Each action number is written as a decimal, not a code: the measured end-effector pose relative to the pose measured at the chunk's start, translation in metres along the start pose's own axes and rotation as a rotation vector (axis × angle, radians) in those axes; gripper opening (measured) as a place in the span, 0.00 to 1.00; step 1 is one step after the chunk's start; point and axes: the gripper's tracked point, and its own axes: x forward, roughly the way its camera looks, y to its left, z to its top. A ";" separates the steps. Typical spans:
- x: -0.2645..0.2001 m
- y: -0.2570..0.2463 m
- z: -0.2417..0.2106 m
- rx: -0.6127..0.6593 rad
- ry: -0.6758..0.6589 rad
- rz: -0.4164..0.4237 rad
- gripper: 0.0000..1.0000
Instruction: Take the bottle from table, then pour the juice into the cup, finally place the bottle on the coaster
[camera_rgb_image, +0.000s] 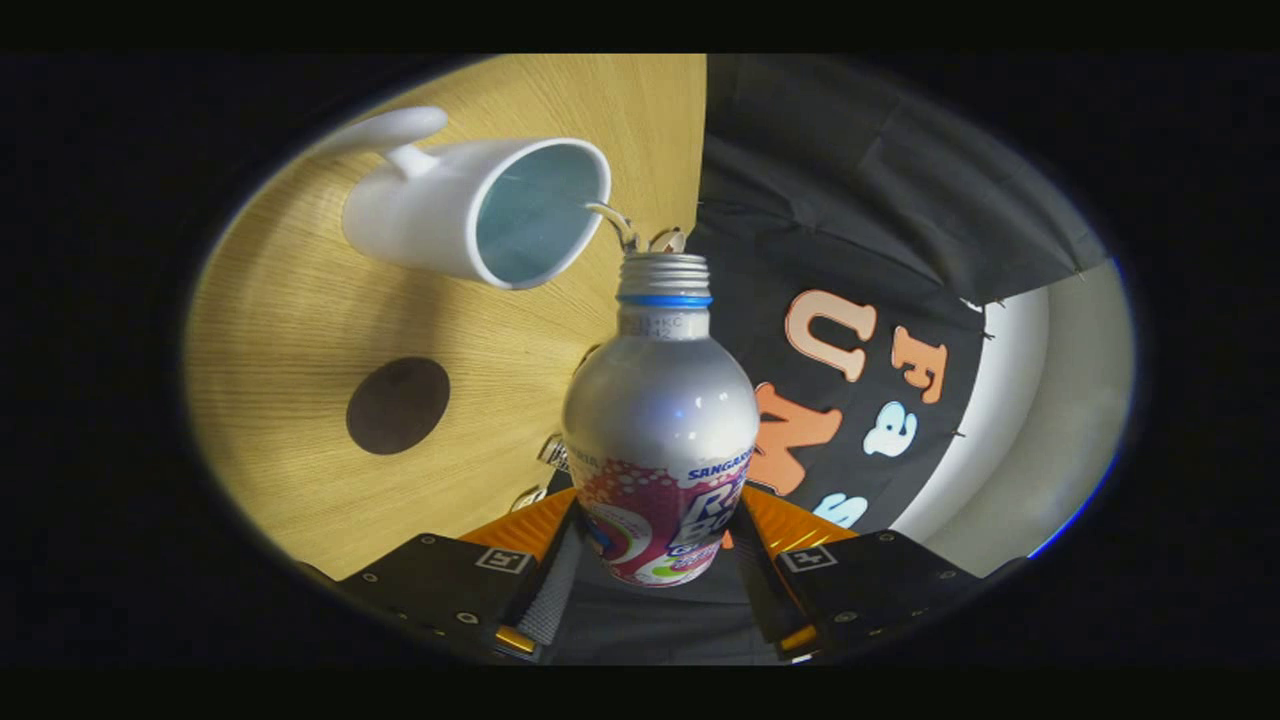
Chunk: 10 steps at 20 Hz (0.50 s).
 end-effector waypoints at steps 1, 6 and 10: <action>0.000 -0.001 0.000 -0.003 0.000 0.000 0.75; -0.001 -0.002 0.000 -0.032 0.000 -0.006 0.75; 0.000 -0.004 0.000 -0.050 0.003 -0.007 0.74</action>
